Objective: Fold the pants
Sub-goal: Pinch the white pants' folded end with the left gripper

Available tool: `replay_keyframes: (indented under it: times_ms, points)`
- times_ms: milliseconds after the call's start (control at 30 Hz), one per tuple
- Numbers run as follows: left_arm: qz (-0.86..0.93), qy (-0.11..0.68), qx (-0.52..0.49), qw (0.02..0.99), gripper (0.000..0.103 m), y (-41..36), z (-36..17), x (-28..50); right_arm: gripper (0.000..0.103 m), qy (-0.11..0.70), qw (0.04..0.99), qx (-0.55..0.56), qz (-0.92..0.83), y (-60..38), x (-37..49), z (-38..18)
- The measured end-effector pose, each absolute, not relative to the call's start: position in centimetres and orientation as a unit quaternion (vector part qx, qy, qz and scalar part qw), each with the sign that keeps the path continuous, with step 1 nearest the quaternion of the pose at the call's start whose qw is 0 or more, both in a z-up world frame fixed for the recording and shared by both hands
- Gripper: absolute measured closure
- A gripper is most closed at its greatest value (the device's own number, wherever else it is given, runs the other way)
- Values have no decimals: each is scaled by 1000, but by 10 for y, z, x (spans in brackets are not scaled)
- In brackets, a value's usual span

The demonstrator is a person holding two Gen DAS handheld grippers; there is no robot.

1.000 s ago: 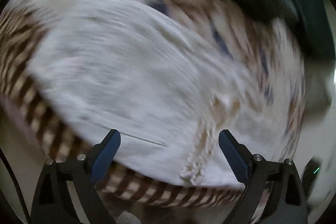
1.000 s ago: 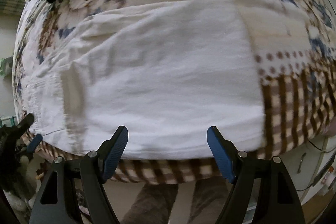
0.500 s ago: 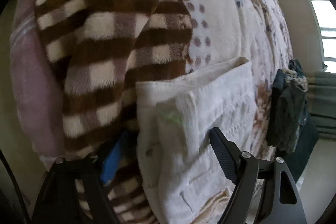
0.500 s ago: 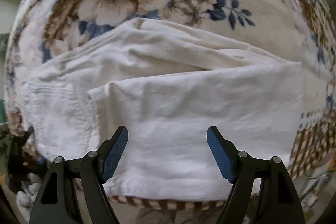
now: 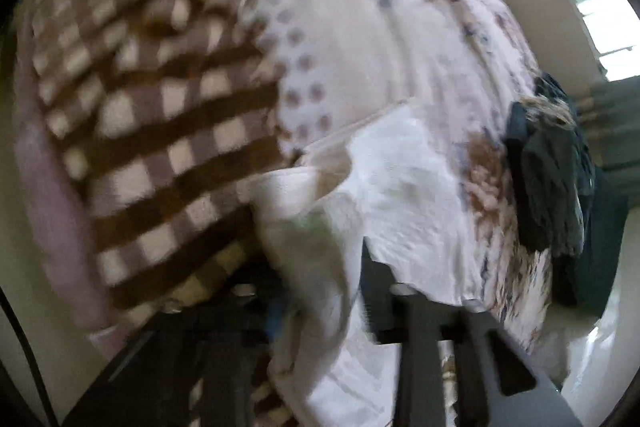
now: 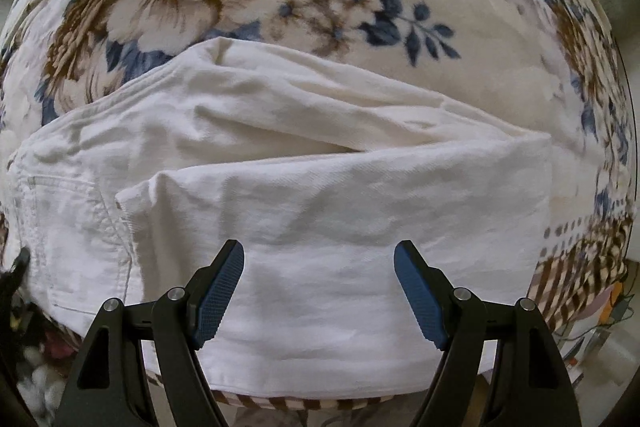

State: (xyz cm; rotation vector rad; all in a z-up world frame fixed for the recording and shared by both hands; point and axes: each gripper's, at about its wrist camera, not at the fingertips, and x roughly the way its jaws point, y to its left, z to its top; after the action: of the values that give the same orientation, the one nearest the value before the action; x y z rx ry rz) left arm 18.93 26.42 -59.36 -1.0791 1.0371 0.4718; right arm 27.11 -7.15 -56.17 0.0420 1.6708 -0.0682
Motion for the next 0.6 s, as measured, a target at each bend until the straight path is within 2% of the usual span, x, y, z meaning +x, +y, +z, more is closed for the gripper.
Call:
replay_keyframes:
  times_ms: [100, 133, 167, 200, 300, 467, 600]
  points:
    - [212, 455, -535, 680, 65, 282, -624, 191, 23, 742, 669, 16, -38, -86, 265, -558]
    - [214, 453, -521, 691, 68, 280, -619, 194, 23, 742, 669, 11, -41, -91, 262, -557]
    - [212, 455, -505, 702, 76, 277, -612, 196, 23, 742, 669, 4, -44, -93, 261, -556]
    - [212, 458, -482, 717, 81, 272, -603, 199, 23, 742, 669, -6, -50, -97, 259, -556]
    - [207, 448, -441, 750, 86, 259, -572, 199, 23, 742, 668, -8, -58, -109, 253, -557]
    - [158, 421, -371, 813, 88, 214, -494, 207, 23, 734, 676, 6, -68, -141, 242, -549]
    - [100, 420, -290, 854, 88, 145, -436, 221, 23, 712, 687, -95, -110, -173, 231, -541]
